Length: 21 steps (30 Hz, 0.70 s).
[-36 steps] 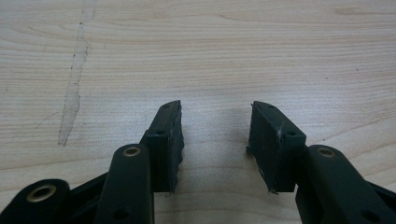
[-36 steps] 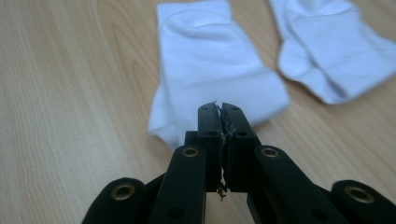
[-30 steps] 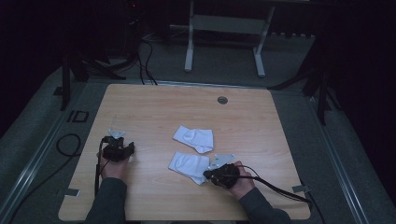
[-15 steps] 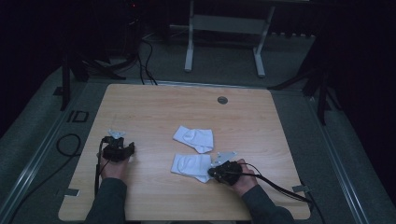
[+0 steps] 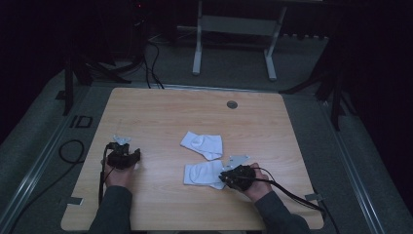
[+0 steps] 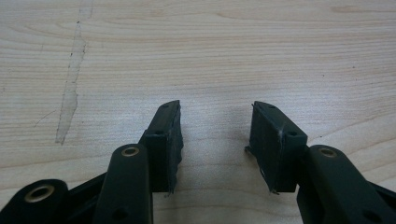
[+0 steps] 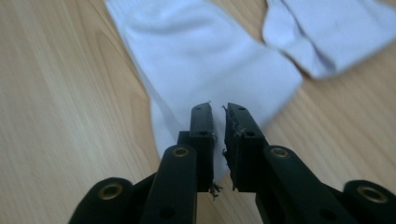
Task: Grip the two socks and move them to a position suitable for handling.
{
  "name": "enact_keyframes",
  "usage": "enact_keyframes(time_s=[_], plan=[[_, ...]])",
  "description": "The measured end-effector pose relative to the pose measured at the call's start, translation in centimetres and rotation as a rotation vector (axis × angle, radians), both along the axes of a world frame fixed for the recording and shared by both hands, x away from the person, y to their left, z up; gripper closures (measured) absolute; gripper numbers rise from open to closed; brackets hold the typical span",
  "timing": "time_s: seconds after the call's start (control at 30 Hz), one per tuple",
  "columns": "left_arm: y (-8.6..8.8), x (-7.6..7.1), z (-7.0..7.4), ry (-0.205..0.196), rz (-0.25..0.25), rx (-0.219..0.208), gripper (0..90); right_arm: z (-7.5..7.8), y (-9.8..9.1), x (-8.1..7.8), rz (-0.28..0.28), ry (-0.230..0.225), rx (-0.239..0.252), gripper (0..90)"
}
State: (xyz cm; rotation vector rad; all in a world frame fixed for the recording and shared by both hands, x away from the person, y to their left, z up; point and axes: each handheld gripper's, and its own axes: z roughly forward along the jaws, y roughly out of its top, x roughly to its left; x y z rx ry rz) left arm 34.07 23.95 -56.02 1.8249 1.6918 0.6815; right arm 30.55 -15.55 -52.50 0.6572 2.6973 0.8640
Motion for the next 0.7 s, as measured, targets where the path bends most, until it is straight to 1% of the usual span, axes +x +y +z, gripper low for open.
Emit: enact_keyframes(time_s=[0.13, 0.2, 0.23, 0.3, 0.43, 0.47, 0.57, 0.6, 0.67, 0.7], plan=[[0.0, 0.0, 0.0, 0.001, -0.002, 0.001, 53.6, 0.6, 1.5, 0.0, 0.035, -0.005, 0.012, 77.5], [0.0, 0.0, 0.0, 0.002, -0.002, 0.001, 53.6, 0.7, 2.4, -0.1, 0.053, -0.010, 0.011, 76.0], [0.0, 0.0, 0.0, 0.002, -0.002, 0.001, 53.5, 0.7, 2.4, -0.1, 0.053, -0.010, 0.011, 76.0], [0.0, 0.0, 0.0, 0.003, -0.003, 0.001, 53.5, 0.9, 3.5, -0.3, 0.078, -0.014, 0.011, 74.2], [0.0, 0.0, 0.0, 0.003, -0.003, 0.002, 53.5, 1.1, 4.7, -0.5, 0.109, -0.022, 0.022, 72.1], [0.0, 0.0, 0.0, 0.004, -0.005, 0.002, 53.4, 1.2, 5.1, -0.5, 0.112, -0.016, 0.029, 71.5], [0.0, 0.0, 0.0, 0.003, -0.005, 0.002, 53.4, 1.1, 6.0, -0.5, 0.128, -0.016, 0.022, 69.5], [0.0, 0.0, 0.0, 0.003, -0.005, 0.001, 53.4, 1.1, 6.3, -0.4, 0.136, -0.008, 0.031, 68.8], [0.0, 0.0, 0.0, 0.002, -0.005, 0.002, 53.4, 0.9, 6.4, -0.4, 0.139, -0.001, 0.032, 67.7], [0.0, 0.0, 0.0, 0.003, -0.005, 0.002, 53.2, 0.5, 6.9, -0.3, 0.126, -0.013, -0.010, 63.8]])
